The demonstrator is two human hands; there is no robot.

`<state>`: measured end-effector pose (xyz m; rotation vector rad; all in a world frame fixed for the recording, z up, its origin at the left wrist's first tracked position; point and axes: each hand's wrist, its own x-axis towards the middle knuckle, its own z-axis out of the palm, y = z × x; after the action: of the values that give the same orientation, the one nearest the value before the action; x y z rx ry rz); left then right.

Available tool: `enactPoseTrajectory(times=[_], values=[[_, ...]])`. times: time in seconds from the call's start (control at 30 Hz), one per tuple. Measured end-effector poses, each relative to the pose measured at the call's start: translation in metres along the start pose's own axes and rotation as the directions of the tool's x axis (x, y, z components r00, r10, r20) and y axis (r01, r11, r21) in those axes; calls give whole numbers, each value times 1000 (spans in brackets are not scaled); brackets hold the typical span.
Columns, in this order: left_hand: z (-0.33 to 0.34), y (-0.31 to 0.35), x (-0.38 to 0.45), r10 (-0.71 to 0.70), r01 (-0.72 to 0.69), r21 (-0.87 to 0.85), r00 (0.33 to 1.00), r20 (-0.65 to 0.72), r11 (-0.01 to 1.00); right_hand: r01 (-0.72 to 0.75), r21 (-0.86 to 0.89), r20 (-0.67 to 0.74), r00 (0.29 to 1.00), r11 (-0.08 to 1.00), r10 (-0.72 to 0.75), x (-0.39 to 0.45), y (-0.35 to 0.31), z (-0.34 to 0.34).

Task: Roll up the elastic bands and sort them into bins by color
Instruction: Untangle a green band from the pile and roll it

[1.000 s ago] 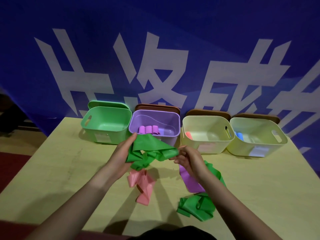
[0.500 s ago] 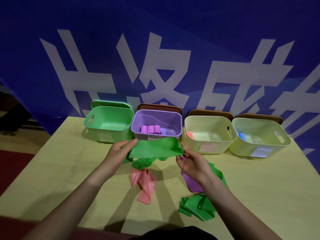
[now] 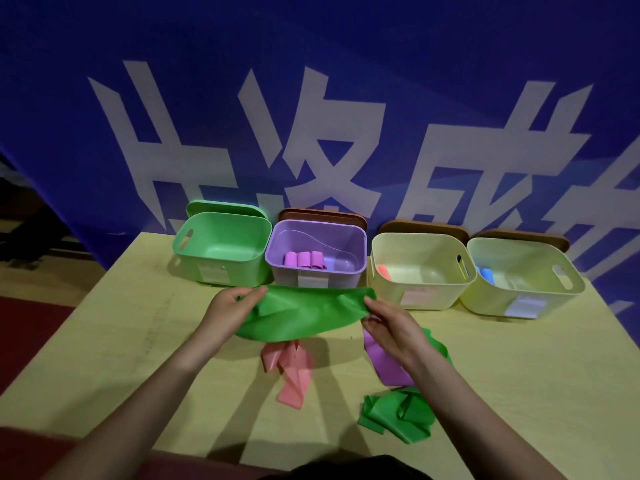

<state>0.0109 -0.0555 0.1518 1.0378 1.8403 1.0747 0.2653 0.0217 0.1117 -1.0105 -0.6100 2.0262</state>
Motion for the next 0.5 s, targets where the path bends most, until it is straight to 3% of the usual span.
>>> enactPoseTrajectory(times=[0.1, 0.2, 0.27, 0.33, 0.4, 0.5], values=[[3, 1, -2, 14, -15, 18, 1000, 18, 1000, 62, -96, -53, 996, 993, -67, 0, 2, -6], [4, -3, 4, -23, 24, -20, 999, 38, 1000, 99, -48, -136, 985, 994, -105, -2, 0, -14], [5, -2, 6, -103, 106, -188, 994, 28, 976, 102, 21, -143, 985, 995, -98, -2, 0, -22], [7, 3, 9, -208, 165, -517, 978, -26, 840, 112, -23, -222, 968, 993, -114, 0, 4, -29], [10, 13, 9, -257, 154, -761, 966, -18, 631, 106, -190, -348, 922, 976, -168, 2, 9, -38], [17, 33, -1, -241, 178, -862, 968, 67, 475, 80, -411, -410, 874, 908, -262, 6, 18, -51]])
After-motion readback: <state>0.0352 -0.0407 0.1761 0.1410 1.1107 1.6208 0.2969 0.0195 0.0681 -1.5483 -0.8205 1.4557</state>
